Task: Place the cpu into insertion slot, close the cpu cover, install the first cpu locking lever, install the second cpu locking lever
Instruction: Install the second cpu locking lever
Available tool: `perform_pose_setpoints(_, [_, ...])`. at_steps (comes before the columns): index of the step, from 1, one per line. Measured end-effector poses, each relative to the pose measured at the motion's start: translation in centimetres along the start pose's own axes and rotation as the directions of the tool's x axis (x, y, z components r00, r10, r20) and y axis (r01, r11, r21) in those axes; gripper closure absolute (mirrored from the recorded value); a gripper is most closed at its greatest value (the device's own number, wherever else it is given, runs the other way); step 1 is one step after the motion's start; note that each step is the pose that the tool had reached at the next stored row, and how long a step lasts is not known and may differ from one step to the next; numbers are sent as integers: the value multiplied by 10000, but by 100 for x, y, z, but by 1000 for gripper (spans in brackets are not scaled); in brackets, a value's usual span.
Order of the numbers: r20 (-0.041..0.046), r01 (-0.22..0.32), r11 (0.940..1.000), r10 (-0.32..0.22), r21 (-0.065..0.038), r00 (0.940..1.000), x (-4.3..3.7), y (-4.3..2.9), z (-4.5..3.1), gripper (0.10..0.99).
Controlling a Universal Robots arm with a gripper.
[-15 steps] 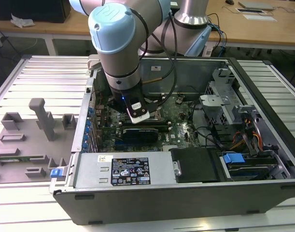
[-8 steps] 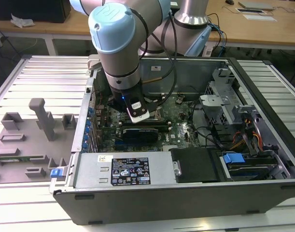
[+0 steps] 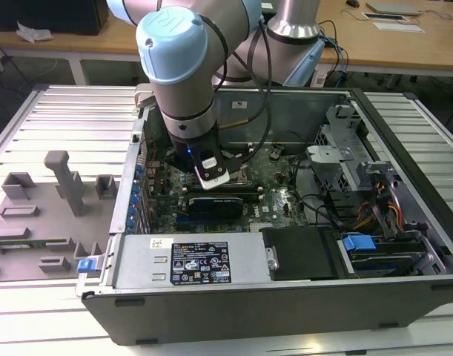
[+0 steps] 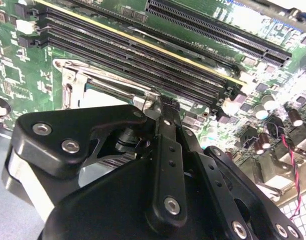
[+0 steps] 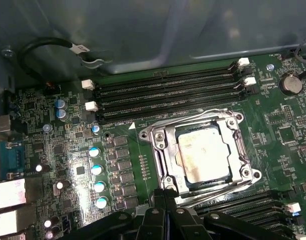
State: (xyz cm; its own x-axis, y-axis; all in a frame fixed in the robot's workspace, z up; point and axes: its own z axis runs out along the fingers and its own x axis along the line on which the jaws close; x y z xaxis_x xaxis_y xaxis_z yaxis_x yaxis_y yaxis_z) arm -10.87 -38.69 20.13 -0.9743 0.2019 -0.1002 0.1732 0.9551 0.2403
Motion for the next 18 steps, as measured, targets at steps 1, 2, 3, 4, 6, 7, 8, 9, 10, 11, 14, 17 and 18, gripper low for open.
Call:
perform_pose_setpoints(1, [2, -1, 10000, 1, -9, 10000, 0, 0, 0, 980])
perform_pose_setpoints(2, [5, -4, 10000, 4, -28, 10000, 1, 0, 0, 980])
perform_pose_setpoints(3, [6, -5, 10000, 5, -42, 10000, 1, 0, 0, 980])
perform_pose_setpoints(4, [6, -4, 10000, 4, -47, 10000, 0, 0, 0, 980])
perform_pose_setpoints(6, [5, -4, 10000, 4, -44, 10000, -1, 2, -10, 980])
perform_pose_setpoints(7, [5, -3, 10000, 3, -45, 10000, -2, 5, -21, 980])
perform_pose_setpoints(8, [6, -4, 10000, 4, -46, 10000, -5, 11, -46, 980])
perform_pose_setpoints(9, [6, -4, 10000, 4, -45, 10000, -7, 17, -67, 980])
perform_pose_setpoints(10, [6, -3, 10000, 3, -44, 10000, -11, 26, -104, 980])
perform_pose_setpoints(11, [-10, -5, 10000, 4, -40, 10000, -16, 28, -119, 980])
perform_pose_setpoints(14, [-134, -35, 10000, 35, -12, 9999, -43, 15, -135, 980])
perform_pose_setpoints(17, [-338, -84, 10000, 85, 36, 9994, -97, 6, -156, 980])
perform_pose_setpoints(18, [-379, -93, 9999, 94, 45, 9992, -109, 8, -161, 980])
